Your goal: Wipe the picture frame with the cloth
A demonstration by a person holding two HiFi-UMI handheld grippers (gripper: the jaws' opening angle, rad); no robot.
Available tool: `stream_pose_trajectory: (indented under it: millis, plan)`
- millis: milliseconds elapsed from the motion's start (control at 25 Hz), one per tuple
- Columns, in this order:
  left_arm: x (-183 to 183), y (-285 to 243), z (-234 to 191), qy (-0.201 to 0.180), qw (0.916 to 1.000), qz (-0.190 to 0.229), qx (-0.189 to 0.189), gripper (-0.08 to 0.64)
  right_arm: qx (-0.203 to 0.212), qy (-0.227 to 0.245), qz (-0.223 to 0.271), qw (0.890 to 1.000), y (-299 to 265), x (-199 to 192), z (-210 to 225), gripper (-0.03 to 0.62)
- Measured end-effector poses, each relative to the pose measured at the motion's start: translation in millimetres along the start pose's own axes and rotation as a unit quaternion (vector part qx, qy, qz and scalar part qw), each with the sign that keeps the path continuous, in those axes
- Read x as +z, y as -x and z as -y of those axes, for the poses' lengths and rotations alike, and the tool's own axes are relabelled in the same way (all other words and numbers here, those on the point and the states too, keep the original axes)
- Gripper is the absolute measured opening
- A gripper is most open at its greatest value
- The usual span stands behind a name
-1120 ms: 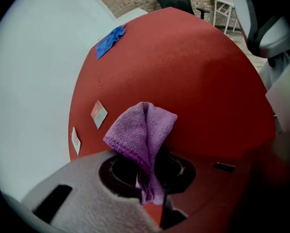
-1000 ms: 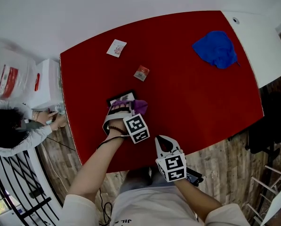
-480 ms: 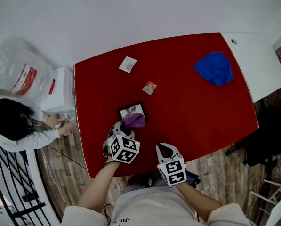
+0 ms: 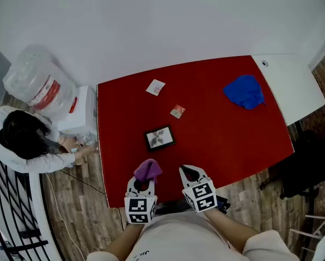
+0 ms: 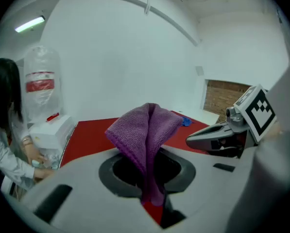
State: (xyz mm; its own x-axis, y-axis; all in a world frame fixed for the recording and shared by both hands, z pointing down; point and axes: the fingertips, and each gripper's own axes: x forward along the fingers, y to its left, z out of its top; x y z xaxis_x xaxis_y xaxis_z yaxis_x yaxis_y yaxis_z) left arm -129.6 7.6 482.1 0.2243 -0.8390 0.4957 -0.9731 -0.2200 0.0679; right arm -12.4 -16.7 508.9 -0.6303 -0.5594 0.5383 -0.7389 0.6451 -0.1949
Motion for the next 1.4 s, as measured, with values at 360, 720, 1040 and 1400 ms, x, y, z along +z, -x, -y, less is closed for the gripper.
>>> stream_pose_trajectory:
  millis: [360, 720, 1040, 1400]
  plan:
    - [3, 36, -28, 0.035, 0.9972, 0.048, 0.046, 0.063, 0.004, 0.001, 0.028, 1.0, 14, 23, -37, 0.005]
    - [-3, 49, -26, 0.041, 0.9974, 0.049, 0.035, 0.063, -0.012, -0.005, 0.024, 1.0, 17, 19, -51, 0.005]
    - [-3, 54, -26, 0.042, 0.9972, 0.055, 0.03, 0.063, -0.01, 0.004, 0.016, 1.0, 17, 13, -64, 0.003]
    - [-10, 60, -27, 0.049, 0.9972, 0.05, 0.028, 0.063, -0.013, 0.005, 0.013, 1.0, 21, 9, -70, 0.003]
